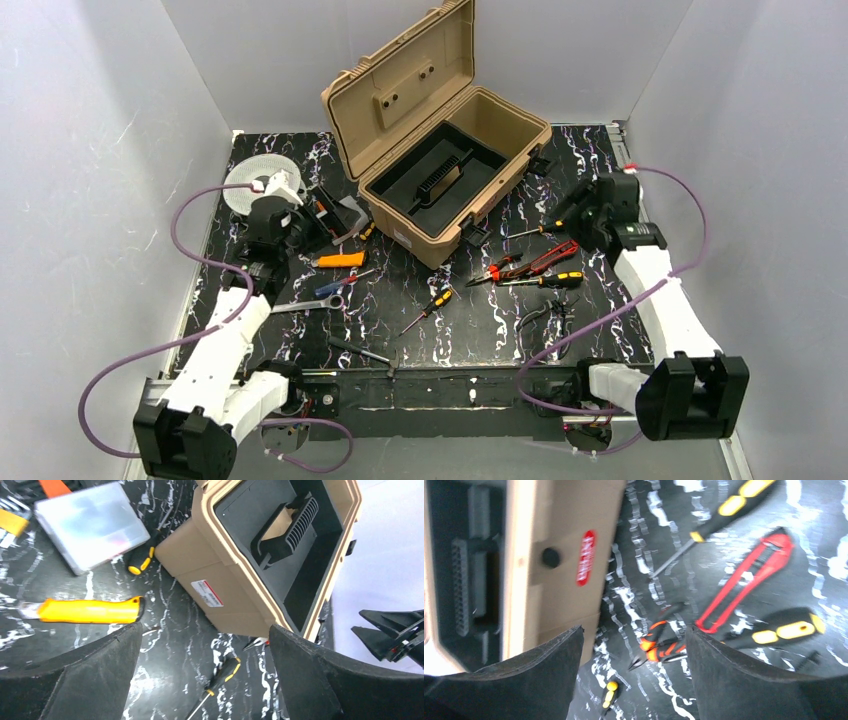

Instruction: Pack the tool kit

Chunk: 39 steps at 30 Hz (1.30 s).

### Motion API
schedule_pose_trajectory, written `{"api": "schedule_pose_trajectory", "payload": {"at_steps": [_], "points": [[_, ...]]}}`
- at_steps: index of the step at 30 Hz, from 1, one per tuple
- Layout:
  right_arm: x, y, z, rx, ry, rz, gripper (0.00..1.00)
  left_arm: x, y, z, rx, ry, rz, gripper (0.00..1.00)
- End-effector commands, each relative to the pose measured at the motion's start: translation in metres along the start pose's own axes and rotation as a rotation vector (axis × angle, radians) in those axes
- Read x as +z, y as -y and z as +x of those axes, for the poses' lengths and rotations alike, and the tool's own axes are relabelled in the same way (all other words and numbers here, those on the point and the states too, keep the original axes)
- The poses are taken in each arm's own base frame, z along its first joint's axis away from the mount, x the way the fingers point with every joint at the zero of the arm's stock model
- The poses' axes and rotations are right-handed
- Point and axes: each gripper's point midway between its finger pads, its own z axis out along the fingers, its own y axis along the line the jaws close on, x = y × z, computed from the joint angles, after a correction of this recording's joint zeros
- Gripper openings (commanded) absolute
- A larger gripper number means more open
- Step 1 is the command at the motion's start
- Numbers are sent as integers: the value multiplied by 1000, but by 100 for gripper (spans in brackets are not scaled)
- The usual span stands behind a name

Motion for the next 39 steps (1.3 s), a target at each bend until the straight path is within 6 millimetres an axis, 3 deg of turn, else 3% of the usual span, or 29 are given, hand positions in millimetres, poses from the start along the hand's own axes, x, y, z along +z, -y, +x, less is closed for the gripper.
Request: {"api": "schedule_pose_trajectory", "payload": {"at_steps": [1,5,9,13,19,29,39], "points": [[-1,56,-9,195,144,162,71,-39,-13,-6,228,-31,-100,98],[8,69,-23,336,221,137,69,-48,-18,-14,302,4,-129,98],[20,91,-33,423,235,303,67,-42,-20,-5,297,5,-92,98],[36,87,-50,400,201,363,66,-45,-22,-2,307,-13,-100,98],[72,80,-55,407,149,354,66,-48,-21,2,298,-33,-100,98],[136,83,-52,412,16,427,65,-58,-16,-4,329,-18,-90,98],[166,98,-35,417,-61,499,60,-57,-17,-4,337,-17,-94,98]]}}
